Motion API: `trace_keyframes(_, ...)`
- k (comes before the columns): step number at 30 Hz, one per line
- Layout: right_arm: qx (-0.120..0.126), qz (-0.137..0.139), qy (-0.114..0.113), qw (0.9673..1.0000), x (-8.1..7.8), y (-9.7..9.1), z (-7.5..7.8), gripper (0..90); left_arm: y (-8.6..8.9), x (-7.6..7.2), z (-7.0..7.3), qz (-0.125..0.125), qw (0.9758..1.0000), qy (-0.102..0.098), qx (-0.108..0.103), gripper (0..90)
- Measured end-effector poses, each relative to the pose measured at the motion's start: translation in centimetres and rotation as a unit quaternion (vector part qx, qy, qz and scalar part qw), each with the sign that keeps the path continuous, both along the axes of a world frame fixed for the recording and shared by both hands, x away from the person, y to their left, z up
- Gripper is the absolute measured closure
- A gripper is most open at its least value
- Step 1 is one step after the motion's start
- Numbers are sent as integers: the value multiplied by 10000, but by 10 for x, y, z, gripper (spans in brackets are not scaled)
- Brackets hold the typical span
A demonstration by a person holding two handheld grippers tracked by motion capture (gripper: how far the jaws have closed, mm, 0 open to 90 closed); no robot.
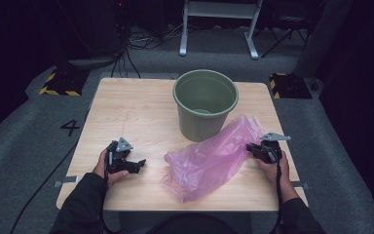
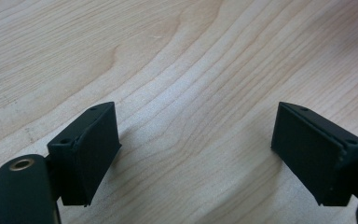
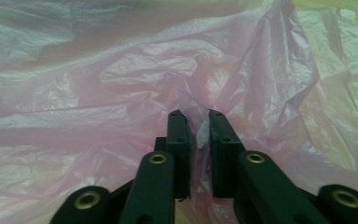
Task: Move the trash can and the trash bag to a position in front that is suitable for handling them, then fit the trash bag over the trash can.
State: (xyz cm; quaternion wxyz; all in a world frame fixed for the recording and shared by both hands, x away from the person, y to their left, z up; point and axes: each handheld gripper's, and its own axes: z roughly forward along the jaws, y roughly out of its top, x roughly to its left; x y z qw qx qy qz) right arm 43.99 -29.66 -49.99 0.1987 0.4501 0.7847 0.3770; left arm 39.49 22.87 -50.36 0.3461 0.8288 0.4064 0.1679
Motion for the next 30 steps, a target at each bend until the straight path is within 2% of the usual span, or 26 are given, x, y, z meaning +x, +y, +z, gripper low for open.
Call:
trace_keyframes(3, -7, 102, -222, 9997, -4, -1, 5, 864, 0, 1, 0, -49, 10000, 8, -19, 141)
trace_keyframes(7, -111, 187, -662, 9976, -17, -2, 16, 868, 1, 2, 0, -90, 10000, -22, -1, 139)
trace_keyframes(14, -44, 158, -1086, 9939, -25, -2, 29, 875, 1, 3, 0, -133, 9999, -10, -8, 139)
trace_keyframes(21, 39, 192, -1567, 9874, -37, 0, 43, 876, 1, 3, 0, -135, 9999, -16, 0, 140)
trace_keyframes(25, 95, 204, -1849, 9825, -45, 2, 53, 879, 2, 3, 0, -138, 9999, -16, 6, 141)
trace_keyframes(28, 79, 283, -1965, 9801, -51, 4, 61, 881, 2, 3, 0, -145, 9999, -18, 7, 141)
trace_keyframes(30, 90, 369, -2109, 9768, -55, 4, 67, 884, 2, 3, 0, -159, 9999, -18, 11, 141)
